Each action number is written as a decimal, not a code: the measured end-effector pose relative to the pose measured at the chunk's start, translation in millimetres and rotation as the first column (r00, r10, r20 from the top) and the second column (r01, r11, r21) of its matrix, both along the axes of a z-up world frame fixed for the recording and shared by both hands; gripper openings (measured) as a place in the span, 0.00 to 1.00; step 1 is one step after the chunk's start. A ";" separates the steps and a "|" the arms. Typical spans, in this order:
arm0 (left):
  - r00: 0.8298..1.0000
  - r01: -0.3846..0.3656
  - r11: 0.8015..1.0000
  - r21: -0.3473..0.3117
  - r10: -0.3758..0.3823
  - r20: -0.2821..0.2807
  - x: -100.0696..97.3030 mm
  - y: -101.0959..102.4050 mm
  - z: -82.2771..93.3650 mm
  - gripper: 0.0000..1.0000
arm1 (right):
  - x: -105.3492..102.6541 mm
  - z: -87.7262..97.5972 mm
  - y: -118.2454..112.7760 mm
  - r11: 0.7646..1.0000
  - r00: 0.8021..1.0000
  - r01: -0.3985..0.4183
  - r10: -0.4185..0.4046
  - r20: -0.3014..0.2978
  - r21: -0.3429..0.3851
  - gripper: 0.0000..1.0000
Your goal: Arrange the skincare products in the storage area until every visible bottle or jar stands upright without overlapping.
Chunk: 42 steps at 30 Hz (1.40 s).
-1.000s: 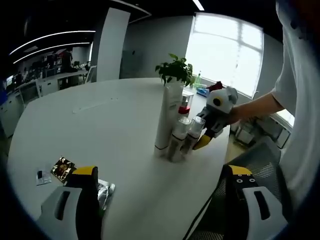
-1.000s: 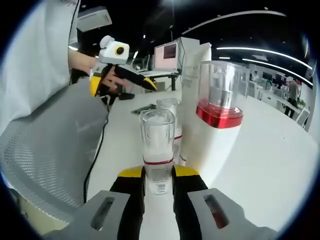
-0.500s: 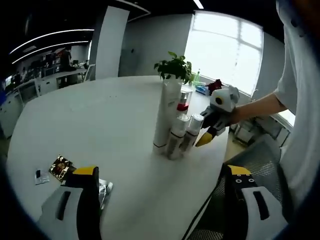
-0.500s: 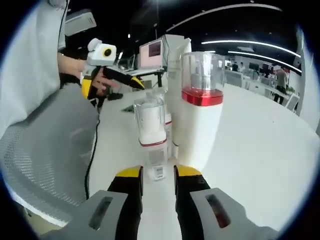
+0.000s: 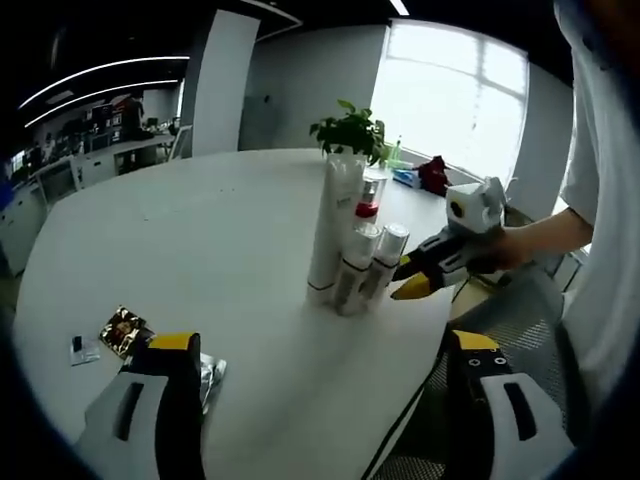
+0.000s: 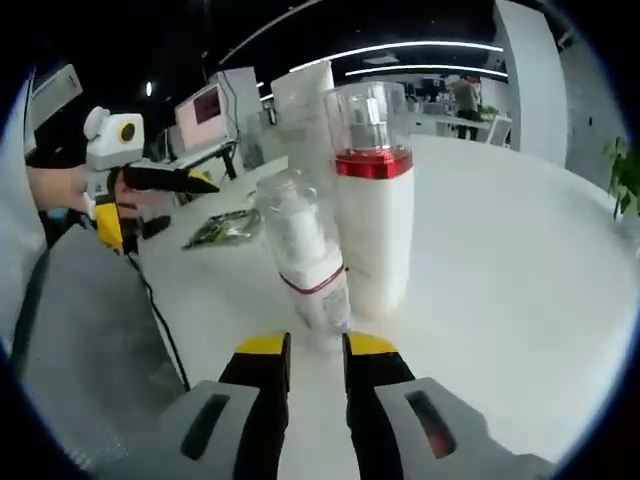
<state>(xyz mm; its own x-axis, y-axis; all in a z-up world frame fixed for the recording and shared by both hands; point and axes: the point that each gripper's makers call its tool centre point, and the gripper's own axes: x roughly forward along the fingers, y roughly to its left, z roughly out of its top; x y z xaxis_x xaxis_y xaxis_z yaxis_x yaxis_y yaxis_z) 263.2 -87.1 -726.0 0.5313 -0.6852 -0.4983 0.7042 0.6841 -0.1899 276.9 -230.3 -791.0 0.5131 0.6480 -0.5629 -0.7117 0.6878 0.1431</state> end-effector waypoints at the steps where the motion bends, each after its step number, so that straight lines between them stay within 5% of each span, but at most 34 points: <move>1: 1.000 0.000 1.000 0.000 0.000 0.000 -0.1 0.3 -0.1 0.95 | -0.4 -2.0 0.2 0.999 1.000 -0.004 0.005 0.006 -0.034 0.20; 9: 1.000 -0.007 1.000 0.009 0.007 -0.001 -0.8 4.6 -0.9 0.94 | 7.6 -5.9 -1.3 0.997 1.000 0.010 -0.008 0.027 -0.078 0.13; 27: 1.000 -0.014 1.000 0.005 0.014 -0.008 0.3 8.2 -3.6 0.93 | 25.9 -3.4 -2.2 0.997 0.999 0.022 -0.020 0.034 -0.073 0.15; 42: 1.000 -0.022 1.000 -0.005 0.022 -0.013 -6.6 14.1 -0.3 0.94 | 2.5 2.5 -7.0 0.994 0.998 0.066 -0.068 -0.016 -0.091 0.29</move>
